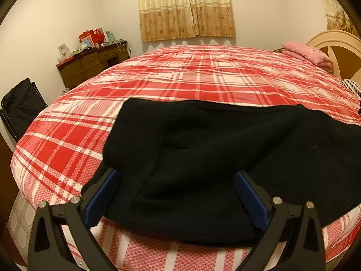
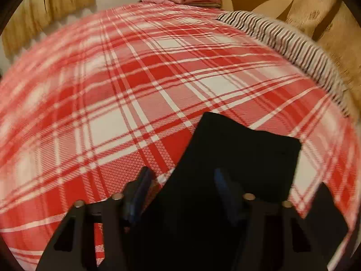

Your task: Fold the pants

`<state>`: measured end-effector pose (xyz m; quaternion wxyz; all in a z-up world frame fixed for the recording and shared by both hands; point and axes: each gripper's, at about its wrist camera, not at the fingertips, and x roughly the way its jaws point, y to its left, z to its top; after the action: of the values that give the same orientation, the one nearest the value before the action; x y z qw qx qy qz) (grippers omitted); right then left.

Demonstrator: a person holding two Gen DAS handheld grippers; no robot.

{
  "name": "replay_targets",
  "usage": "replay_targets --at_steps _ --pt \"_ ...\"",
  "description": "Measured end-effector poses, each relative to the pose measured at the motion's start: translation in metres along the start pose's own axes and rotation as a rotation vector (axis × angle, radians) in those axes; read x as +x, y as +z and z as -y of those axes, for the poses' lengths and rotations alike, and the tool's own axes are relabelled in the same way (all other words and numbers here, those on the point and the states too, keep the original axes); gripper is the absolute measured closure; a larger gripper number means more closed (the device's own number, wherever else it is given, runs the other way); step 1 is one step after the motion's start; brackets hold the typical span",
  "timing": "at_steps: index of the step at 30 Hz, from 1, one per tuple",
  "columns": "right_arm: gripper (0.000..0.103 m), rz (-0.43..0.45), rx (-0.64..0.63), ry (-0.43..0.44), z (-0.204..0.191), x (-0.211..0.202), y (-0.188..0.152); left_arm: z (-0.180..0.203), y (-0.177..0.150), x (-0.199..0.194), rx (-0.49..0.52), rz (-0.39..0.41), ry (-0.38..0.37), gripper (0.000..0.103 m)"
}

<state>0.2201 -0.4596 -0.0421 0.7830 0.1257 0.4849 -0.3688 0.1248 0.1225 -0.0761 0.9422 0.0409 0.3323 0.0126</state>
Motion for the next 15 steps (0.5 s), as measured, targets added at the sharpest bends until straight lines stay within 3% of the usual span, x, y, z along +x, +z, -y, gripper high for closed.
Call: replay_targets --at_steps 2,3,5,6,11,15 --pt "0.09 -0.013 0.032 0.009 0.01 -0.001 0.002 0.0 0.001 0.0 0.0 0.0 -0.002 0.0" --pt "0.093 -0.022 0.055 0.04 0.019 -0.001 0.002 0.0 0.001 0.0 0.0 0.001 -0.002 0.0" --pt "0.097 -0.021 0.101 0.114 0.032 -0.007 0.002 0.0 0.0 0.0 0.001 0.003 -0.004 0.0" --pt "0.098 0.004 0.137 0.191 0.046 -0.015 0.0 0.0 0.0 0.0 0.002 0.004 -0.003 0.0" --pt "0.098 0.192 0.177 0.416 0.096 -0.08 -0.019 0.0 -0.001 0.0 0.002 0.007 -0.001 0.0" --pt "0.098 0.251 0.303 0.571 0.153 -0.116 -0.053 0.0 0.0 0.0 -0.007 0.003 0.001 0.0"
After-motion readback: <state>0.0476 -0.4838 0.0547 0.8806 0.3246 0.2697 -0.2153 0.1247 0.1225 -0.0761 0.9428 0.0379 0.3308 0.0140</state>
